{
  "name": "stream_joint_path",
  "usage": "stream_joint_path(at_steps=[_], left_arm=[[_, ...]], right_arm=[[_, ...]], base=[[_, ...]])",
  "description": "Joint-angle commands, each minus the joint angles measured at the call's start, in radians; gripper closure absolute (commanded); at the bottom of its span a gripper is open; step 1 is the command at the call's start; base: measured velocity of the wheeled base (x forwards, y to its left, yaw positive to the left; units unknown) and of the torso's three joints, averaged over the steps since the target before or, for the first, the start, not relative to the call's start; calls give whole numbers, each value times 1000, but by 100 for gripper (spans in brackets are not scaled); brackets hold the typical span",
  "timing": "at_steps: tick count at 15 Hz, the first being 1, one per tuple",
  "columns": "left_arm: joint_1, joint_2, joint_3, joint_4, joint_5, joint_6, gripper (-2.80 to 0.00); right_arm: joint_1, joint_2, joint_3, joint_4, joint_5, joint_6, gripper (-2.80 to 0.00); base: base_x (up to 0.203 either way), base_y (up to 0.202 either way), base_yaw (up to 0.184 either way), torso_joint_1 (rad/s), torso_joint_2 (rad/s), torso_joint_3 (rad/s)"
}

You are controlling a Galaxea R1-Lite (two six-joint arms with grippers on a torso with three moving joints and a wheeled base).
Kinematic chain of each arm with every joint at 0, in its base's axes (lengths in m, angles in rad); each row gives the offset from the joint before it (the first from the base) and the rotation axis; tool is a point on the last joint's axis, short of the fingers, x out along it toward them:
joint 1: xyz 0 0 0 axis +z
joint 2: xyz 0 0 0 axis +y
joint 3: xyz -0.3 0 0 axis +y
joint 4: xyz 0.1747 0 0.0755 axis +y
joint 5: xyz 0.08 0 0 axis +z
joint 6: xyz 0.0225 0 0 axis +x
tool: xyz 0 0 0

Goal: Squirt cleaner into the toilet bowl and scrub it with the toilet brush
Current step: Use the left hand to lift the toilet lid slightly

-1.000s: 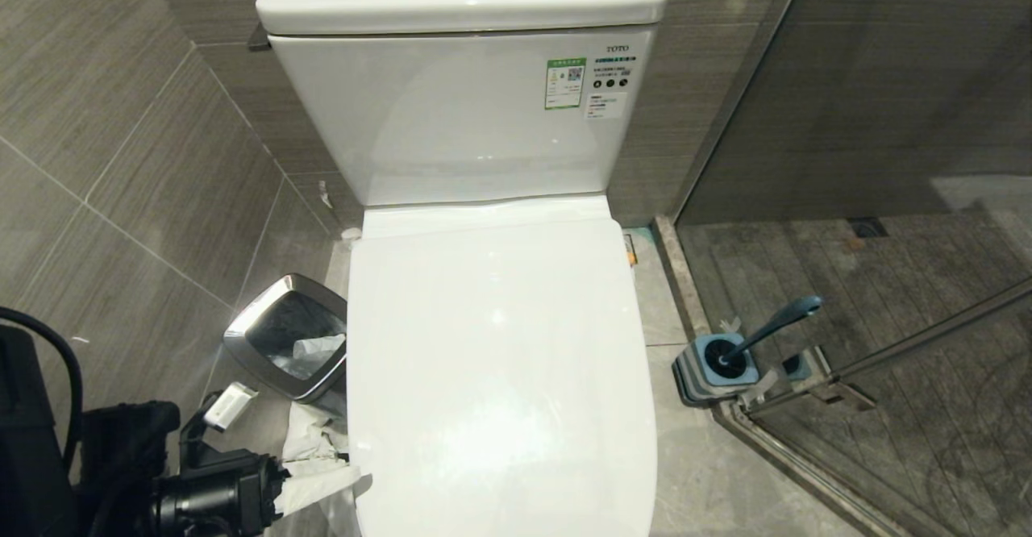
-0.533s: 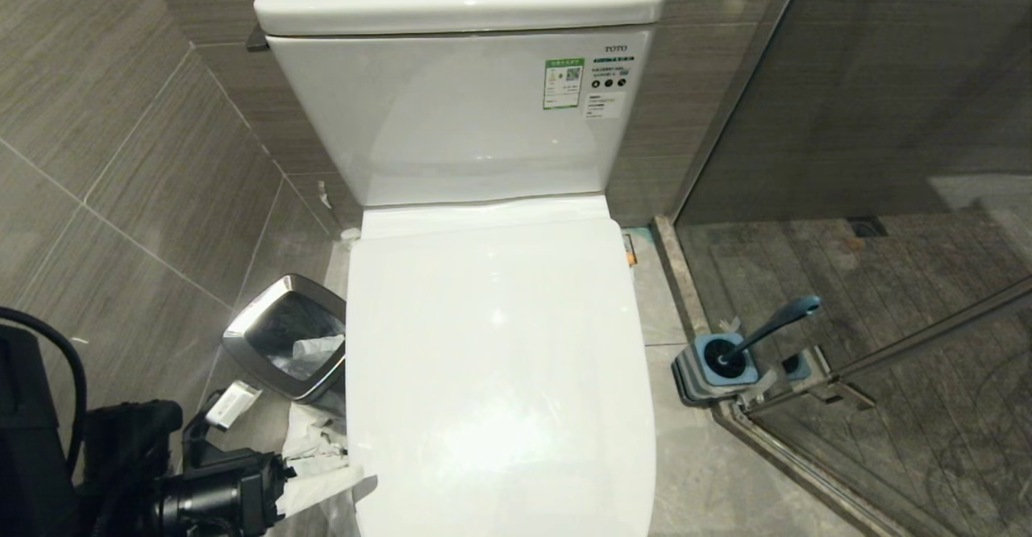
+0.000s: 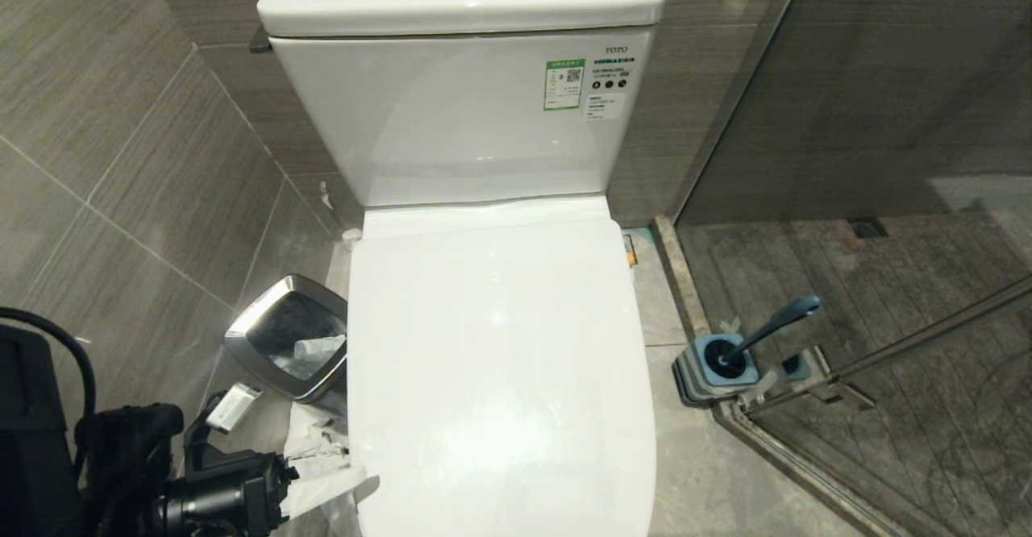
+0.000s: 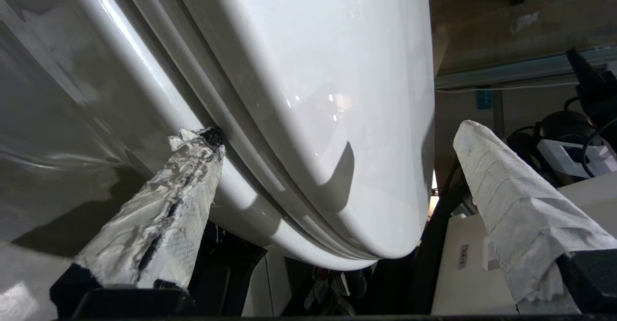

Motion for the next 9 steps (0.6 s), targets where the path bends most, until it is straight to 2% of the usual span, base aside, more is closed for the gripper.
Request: stream_joint_path(at_steps=[1, 6, 9], left_arm=[[0, 44, 4, -32, 10, -1, -280], [1, 107, 32, -134, 15, -3, -280], [2, 147, 37, -149, 19, -8, -280]], right_arm=[[0, 2, 0, 1, 0, -1, 0], [0, 2, 0, 0, 0, -1, 0], [0, 0, 0, 0, 0, -1, 0]], base=[[0, 0, 0, 0, 0, 0], [0, 0, 0, 0, 0, 0], [0, 0, 0, 0, 0, 0]])
